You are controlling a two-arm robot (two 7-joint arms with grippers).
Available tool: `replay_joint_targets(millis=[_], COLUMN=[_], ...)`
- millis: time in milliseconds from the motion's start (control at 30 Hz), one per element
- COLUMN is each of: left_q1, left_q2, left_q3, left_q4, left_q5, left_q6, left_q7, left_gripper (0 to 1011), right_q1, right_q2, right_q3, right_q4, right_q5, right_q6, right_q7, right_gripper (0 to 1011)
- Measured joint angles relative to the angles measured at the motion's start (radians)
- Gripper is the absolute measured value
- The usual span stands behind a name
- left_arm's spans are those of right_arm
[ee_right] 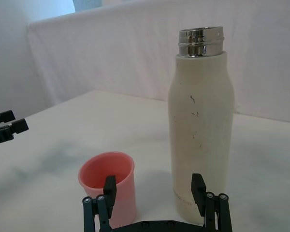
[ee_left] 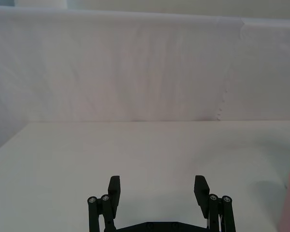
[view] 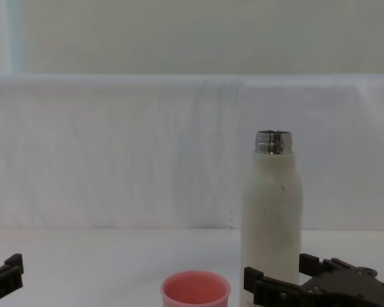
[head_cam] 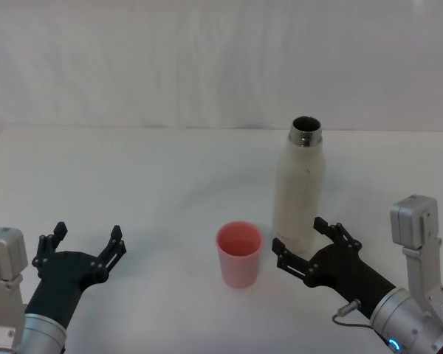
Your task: Grasp the thermos with one hand and pour water into the cup lid.
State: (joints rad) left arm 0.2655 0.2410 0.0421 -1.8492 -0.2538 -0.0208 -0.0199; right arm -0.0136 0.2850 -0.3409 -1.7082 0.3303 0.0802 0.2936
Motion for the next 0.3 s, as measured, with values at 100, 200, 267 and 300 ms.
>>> replay_joint_targets(millis=[100, 200, 267, 300], left_q1=[0.0, 0.0, 0.0, 0.0], left_q2=[0.0, 0.0, 0.0, 0.0], left_q3=[0.0, 0.0, 0.0, 0.0], left_q4=[0.0, 0.0, 0.0, 0.0], left_q5=[0.0, 0.0, 0.0, 0.0], left_q6=[0.0, 0.0, 0.0, 0.0], left_q7=[0.0, 0.0, 0.0, 0.0], left_gripper=[1001, 1001, 1001, 1001], right_q1=[0.0, -0.001, -0.001, -0.001], right_q2=[0.0, 0.0, 0.001, 0.001], right_q3=[0.0, 0.001, 0.001, 0.001], right_q4=[-0.001, -0.001, -0.001, -0.001], right_q5=[0.0, 0.0, 0.0, 0.0], right_q6=[0.0, 0.001, 0.001, 0.001], right_q7=[0.0, 0.0, 0.0, 0.0], right_gripper=[1001, 1001, 1001, 1001])
